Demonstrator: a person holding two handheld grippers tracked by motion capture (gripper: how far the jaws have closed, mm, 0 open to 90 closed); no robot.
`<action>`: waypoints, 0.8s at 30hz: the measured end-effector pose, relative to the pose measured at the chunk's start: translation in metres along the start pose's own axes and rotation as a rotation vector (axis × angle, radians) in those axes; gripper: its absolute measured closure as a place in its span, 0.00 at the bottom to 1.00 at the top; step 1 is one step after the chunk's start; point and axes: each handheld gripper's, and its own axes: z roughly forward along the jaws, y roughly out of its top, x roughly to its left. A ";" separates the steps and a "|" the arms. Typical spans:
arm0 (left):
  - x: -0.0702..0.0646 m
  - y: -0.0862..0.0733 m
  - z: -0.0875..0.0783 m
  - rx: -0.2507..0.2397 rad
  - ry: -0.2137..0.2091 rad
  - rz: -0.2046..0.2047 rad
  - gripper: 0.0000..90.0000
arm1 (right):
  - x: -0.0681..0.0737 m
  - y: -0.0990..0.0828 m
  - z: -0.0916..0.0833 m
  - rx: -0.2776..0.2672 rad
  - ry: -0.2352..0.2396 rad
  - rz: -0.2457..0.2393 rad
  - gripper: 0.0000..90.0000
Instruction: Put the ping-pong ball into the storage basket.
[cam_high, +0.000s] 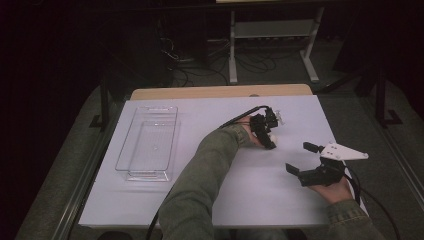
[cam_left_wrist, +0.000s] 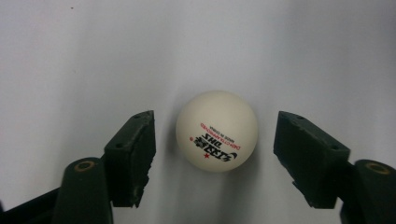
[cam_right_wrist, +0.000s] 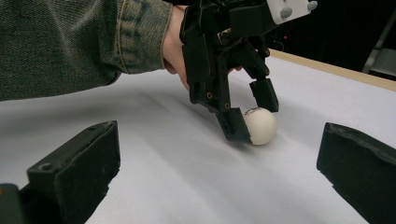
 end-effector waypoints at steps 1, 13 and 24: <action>0.000 0.000 0.001 0.002 0.003 0.004 0.36 | 0.000 0.000 0.000 0.000 0.000 0.000 0.00; -0.005 0.003 0.002 0.013 0.015 0.022 0.51 | 0.001 0.000 0.000 -0.001 0.002 -0.005 0.00; -0.006 0.004 0.004 0.016 0.013 0.021 0.56 | 0.001 0.000 0.000 -0.001 0.006 -0.003 0.00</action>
